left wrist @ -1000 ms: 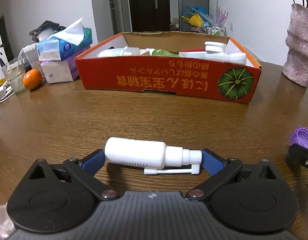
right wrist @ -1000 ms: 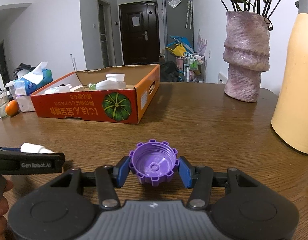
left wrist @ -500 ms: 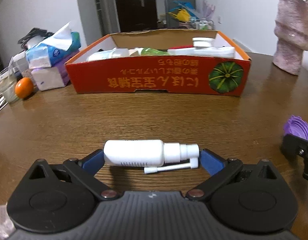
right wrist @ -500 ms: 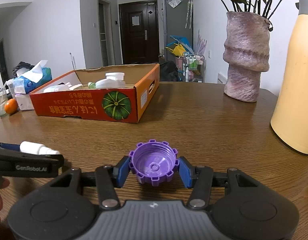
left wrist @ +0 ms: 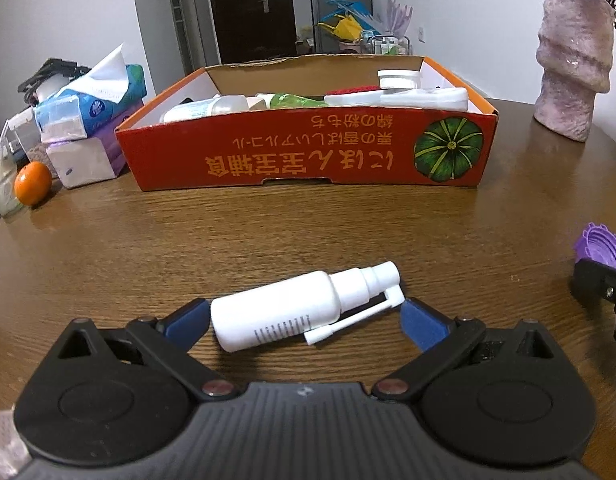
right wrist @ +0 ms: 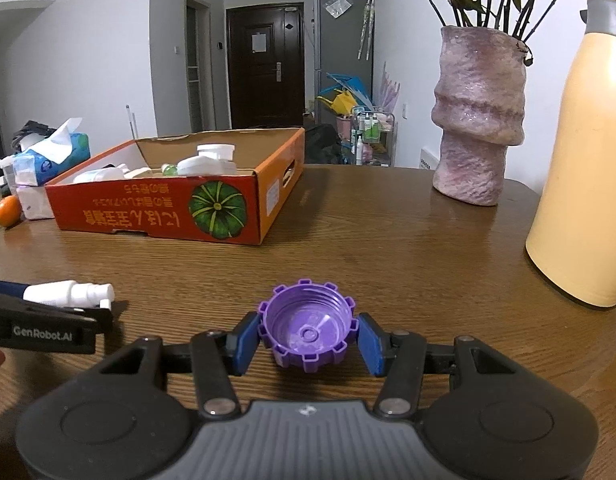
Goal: Organize rigid objects
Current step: 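Lift the spray bottle with left tool while right tool carries purple cap to box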
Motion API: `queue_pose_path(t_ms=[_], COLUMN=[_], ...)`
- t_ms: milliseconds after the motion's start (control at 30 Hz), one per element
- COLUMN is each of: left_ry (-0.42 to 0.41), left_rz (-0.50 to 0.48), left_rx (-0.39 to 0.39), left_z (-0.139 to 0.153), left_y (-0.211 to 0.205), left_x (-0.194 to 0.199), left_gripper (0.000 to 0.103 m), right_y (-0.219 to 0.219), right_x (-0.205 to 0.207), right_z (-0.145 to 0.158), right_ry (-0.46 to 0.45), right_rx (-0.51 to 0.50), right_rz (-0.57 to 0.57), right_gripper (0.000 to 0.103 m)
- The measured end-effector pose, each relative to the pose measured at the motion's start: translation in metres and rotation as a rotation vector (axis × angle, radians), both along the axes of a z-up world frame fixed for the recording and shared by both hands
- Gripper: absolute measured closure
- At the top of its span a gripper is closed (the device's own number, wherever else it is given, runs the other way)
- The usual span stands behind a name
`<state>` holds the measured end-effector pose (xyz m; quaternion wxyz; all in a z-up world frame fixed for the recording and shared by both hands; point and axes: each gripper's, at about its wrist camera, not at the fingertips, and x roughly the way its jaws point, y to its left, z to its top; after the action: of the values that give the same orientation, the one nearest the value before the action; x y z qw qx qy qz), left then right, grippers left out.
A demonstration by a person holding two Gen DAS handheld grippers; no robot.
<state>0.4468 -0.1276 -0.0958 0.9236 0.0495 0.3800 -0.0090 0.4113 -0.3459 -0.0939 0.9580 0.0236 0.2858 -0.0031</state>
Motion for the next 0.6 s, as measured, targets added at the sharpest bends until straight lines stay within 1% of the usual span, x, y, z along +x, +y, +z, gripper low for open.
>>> queue_pose_path(t_ms=[200, 333, 467, 600], left_ry=[-0.003, 0.005, 0.007, -0.017], left_rz=[0.02, 0.056, 0.067, 0.058], left_rx=[-0.068, -0.093, -0.089, -0.067], left_z=[0.005, 0.006, 0.005, 0.005], left_y=[0.001, -0.003, -0.007, -0.008], left_x=[0.0, 0.004, 0.008, 0.004], left_gripper=[0.0, 0.0, 0.0, 0.002], right_y=[0.002, 0.002, 0.002, 0.002], right_x=[0.0, 0.002, 0.002, 0.002], right_z=[-0.001, -0.001, -0.001, -0.002], right_ry=[0.004, 0.009, 0.01, 0.012], right_rx=[-0.001, -0.003, 0.002, 0.004], right_rz=[-0.004, -0.001, 0.002, 0.005], right_gripper=[0.051, 0.051, 0.051, 0.051])
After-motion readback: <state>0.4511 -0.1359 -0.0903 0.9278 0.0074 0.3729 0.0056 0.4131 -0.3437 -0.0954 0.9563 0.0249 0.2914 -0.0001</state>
